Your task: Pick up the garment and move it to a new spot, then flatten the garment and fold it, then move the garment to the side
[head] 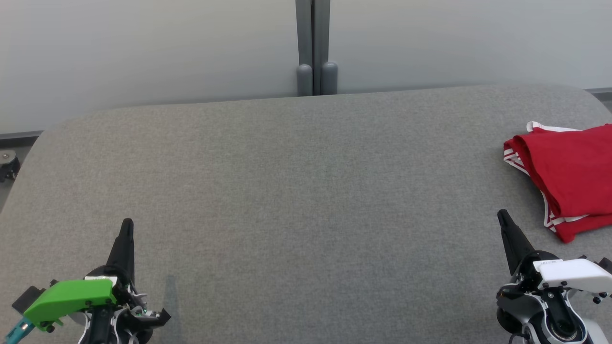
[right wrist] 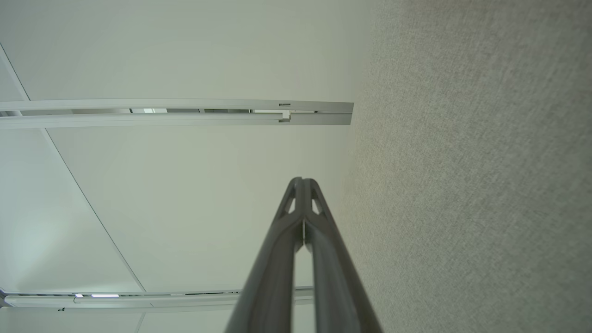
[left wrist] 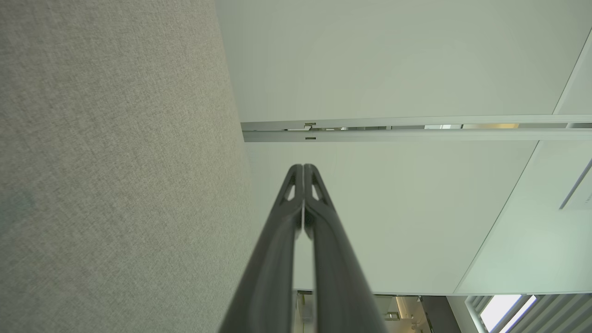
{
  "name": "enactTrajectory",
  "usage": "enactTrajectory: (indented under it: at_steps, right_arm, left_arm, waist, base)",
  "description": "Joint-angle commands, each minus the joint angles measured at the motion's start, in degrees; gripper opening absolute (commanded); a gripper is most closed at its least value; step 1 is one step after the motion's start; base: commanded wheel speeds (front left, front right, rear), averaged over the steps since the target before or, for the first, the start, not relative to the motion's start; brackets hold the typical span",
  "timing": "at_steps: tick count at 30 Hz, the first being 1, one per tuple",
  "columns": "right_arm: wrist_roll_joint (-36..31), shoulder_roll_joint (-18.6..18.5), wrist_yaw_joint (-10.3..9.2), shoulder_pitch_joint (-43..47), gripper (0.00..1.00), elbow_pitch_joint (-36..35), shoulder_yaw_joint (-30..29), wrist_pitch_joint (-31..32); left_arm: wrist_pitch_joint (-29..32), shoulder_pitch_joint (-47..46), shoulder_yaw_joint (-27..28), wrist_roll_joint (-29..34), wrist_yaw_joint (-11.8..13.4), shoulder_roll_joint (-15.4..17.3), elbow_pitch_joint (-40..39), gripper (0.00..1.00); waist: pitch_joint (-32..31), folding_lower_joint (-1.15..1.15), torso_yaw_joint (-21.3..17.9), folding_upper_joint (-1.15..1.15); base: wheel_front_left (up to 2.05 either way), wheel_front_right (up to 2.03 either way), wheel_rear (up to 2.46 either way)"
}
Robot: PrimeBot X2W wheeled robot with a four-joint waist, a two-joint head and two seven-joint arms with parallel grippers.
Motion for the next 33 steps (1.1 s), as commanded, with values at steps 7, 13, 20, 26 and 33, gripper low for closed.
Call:
enactTrajectory:
  at_steps: [7,13,20,26,33]
  right_arm:
    - [0.1,-0.3,0.00,-0.4,0.00,-0.2,-0.1,0.2]
    - [0.1,-0.3,0.00,-0.4,0.00,-0.2,-0.1,0.2]
    - [0.1,-0.3,0.00,-0.4,0.00,-0.2,-0.1,0.2]
    - [0.1,-0.3,0.00,-0.4,0.00,-0.2,-0.1,0.2]
    - [0.1,-0.3,0.00,-0.4,0.00,-0.2,-0.1,0.2]
  left_arm:
    - [0.2,-0.6,0.1,-0.2,-0.2,0.4,-0.2,0.00]
    - [0.2,-0.6,0.1,-0.2,-0.2,0.4,-0.2,0.00]
    - [0.2,-0.6,0.1,-0.2,-0.2,0.4,-0.2,0.00]
    - [0.2,-0.6,0.1,-0.2,-0.2,0.4,-0.2,0.00]
    - [0.2,-0.6,0.1,-0.2,-0.2,0.4,-0.2,0.00]
  waist:
    - [0.0,0.00,0.0,0.00]
    - [0.0,0.00,0.0,0.00]
    - [0.0,0.00,0.0,0.00]
    - [0.0,0.00,0.0,0.00]
    - [0.0,0.00,0.0,0.00]
  base:
    - [0.00,0.00,0.00]
    - [0.00,0.00,0.00]
    - [0.00,0.00,0.00]
    - [0.00,0.00,0.00]
    - [0.00,0.00,0.00]
